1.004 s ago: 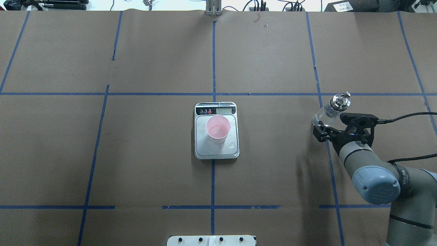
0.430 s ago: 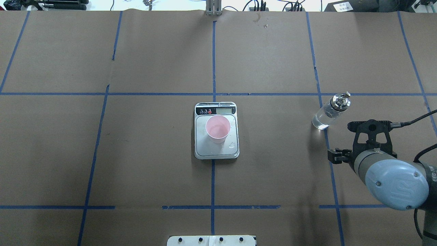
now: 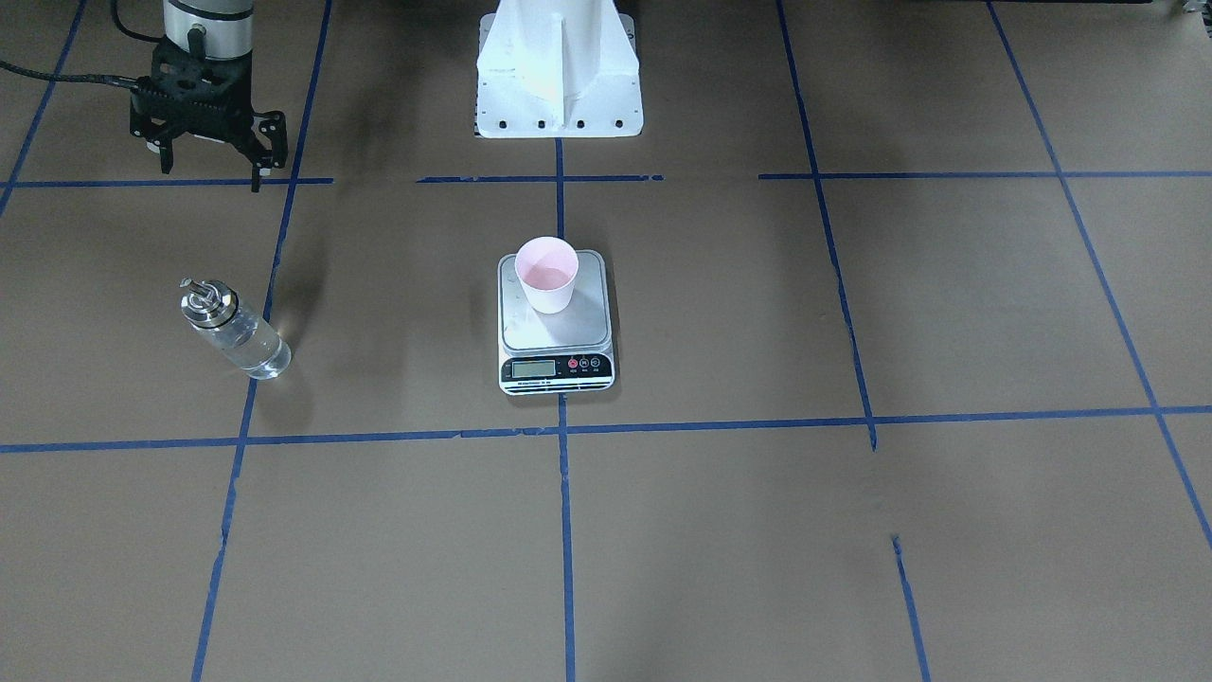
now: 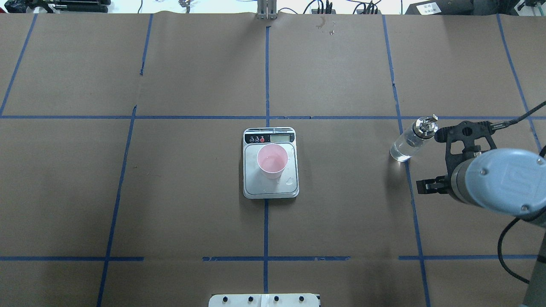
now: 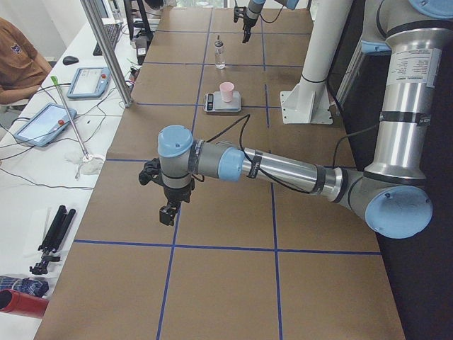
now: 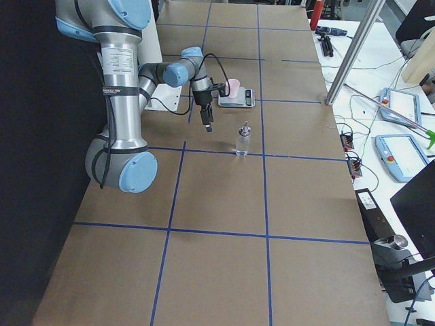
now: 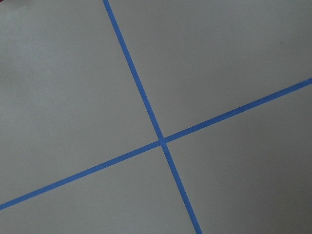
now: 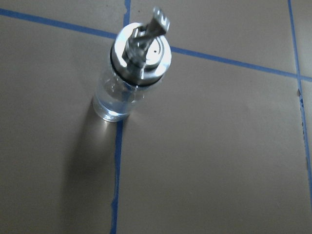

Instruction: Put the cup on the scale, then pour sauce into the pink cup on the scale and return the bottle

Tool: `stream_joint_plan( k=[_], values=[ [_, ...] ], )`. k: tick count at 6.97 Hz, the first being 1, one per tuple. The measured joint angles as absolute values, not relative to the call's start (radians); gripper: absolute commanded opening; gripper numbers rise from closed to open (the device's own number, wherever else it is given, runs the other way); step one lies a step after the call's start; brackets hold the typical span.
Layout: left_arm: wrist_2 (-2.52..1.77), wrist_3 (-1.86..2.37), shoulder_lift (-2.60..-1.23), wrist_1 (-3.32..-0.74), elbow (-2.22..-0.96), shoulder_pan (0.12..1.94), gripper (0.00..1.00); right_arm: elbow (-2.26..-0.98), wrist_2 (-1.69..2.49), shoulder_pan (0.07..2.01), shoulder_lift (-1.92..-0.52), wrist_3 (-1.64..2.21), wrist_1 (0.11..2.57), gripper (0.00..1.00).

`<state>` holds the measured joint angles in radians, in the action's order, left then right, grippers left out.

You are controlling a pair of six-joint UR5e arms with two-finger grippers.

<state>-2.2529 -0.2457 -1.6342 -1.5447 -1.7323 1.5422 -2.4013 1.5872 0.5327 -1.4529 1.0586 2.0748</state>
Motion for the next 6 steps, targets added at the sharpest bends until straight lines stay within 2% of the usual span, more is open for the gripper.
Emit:
stream_joint_plan(
  k=[3, 6],
  values=[
    [-2.26, -0.247, -1.635, -1.544, -1.74, 1.542, 1.0, -2.344, 1.904, 0.921, -1.373, 0.601, 2.159, 1.0],
    [-2.263, -0.248, -1.631, -1.542, -1.75, 1.542, 1.0, -2.124, 2.185, 1.307, -1.375, 0.033, 2.154, 1.0]
  ],
)
